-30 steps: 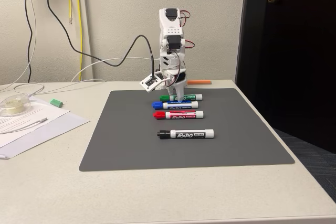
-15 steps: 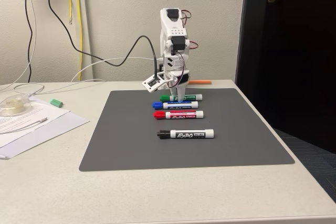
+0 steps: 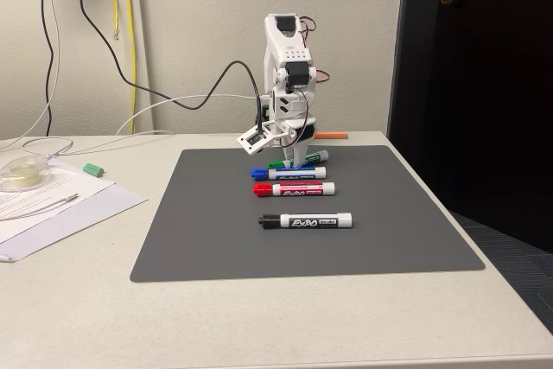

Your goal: Pick up the green marker.

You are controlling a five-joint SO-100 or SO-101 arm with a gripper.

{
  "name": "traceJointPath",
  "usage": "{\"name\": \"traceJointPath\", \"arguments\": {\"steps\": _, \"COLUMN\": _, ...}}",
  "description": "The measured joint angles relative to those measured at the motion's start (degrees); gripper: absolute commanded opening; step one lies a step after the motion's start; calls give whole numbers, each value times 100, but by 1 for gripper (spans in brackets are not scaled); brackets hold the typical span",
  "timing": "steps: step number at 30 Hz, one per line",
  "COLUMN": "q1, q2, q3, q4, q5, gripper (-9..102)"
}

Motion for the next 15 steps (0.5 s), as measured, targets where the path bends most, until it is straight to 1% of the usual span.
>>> {"name": "traceJointPath", "arguments": {"steps": 6, "q1": 18, "q2": 132, "q3": 0, "q4": -316, "q5": 167, "gripper": 4}}
{"name": "traceJointPath", "arguments": {"steps": 15, "q1": 18, "q2": 387, "q3": 0, "q4": -492, "q5": 325, "gripper": 4}}
